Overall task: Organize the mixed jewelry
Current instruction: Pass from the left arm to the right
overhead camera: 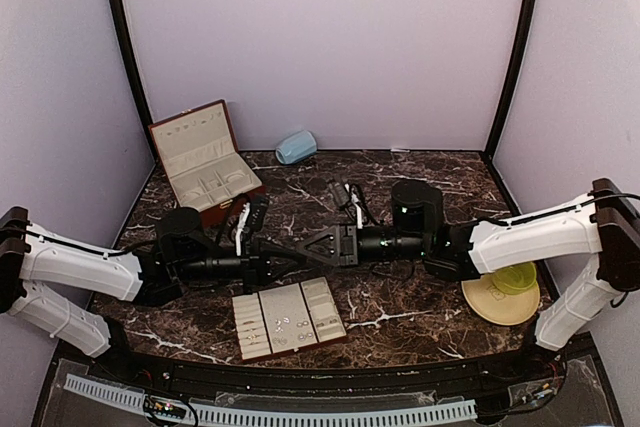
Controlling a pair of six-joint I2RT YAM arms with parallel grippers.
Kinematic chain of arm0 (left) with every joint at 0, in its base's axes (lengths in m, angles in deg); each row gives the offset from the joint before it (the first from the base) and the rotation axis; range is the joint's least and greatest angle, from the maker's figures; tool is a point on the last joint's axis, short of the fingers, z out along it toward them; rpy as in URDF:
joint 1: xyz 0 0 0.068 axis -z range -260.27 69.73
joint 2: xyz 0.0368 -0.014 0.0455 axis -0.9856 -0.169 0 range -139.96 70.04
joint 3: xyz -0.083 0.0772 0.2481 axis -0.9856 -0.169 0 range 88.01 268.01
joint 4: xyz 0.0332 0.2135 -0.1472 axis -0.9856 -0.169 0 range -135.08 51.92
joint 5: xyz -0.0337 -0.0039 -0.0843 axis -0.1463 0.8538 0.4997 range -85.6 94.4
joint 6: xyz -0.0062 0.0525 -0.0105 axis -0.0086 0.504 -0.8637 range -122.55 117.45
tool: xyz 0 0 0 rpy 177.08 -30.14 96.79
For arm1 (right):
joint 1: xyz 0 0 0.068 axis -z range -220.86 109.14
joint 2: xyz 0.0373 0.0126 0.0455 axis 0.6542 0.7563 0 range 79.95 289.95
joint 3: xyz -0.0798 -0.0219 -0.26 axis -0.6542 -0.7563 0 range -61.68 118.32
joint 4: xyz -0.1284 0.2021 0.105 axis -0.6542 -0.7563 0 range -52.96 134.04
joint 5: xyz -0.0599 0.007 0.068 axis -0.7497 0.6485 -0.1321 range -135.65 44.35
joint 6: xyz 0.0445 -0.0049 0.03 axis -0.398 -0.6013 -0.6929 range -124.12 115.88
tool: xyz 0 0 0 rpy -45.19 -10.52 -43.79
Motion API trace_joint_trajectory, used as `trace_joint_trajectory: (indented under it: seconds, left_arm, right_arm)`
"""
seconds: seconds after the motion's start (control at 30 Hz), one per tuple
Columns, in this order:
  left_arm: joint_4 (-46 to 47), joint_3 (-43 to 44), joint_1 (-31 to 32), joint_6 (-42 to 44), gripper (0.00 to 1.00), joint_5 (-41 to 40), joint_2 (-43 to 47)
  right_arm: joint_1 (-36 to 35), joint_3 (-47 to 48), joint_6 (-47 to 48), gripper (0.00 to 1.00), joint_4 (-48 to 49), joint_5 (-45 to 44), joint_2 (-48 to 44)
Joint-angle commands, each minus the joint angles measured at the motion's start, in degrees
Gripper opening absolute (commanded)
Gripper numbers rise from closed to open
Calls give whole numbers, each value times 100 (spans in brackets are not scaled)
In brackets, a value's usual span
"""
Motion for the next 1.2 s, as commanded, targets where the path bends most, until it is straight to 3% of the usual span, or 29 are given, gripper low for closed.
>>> trace_joint_trajectory:
  seconds: [0.0, 0.1, 0.13, 0.23, 0.37, 0.53, 0.7, 0.87, 0.97, 1.17]
  left_arm:
    - [12, -90, 21, -162, 1, -188, 87]
    - [-75, -118, 19, -252, 11, -250, 79]
    - [-136, -128, 23, -269, 21, -273, 91]
    - [-311, -259, 20, -291, 37, -326, 290]
    - [-1053, -338, 24, -179, 45, -474, 770]
    - [-2769, -126, -471, -114, 46, -1049, 1502]
    - [-4403, 560, -2382, 2, 42, -516, 1822]
    - [-5411, 1570, -3279, 647, 43, -216, 1434]
    - [-5558, 1829, -3711, 904, 43, -91, 1227]
    - [-5418, 1647, -3857, 997, 43, -96, 1004]
  right_arm:
    - [37, -104, 20, 10, 214, -165, -213]
    - [40, -135, 33, 9, 209, -255, -283]
    - [41, -144, 49, 9, 178, -286, -302]
    - [68, -158, 73, 8, 115, -304, -343]
    - [75, -150, 150, 9, 20, -319, -362]
    - [63, -80, 518, 10, -511, -404, -363]
    - [-109, 55, 1083, 10, -1230, -773, -317]
    - [-522, 392, 1622, 10, -1848, -1284, 54]
    - [-753, 635, 1797, 10, -2005, -1523, 451]
    - [-1086, 1226, 2138, 10, -2406, -1868, 1131]
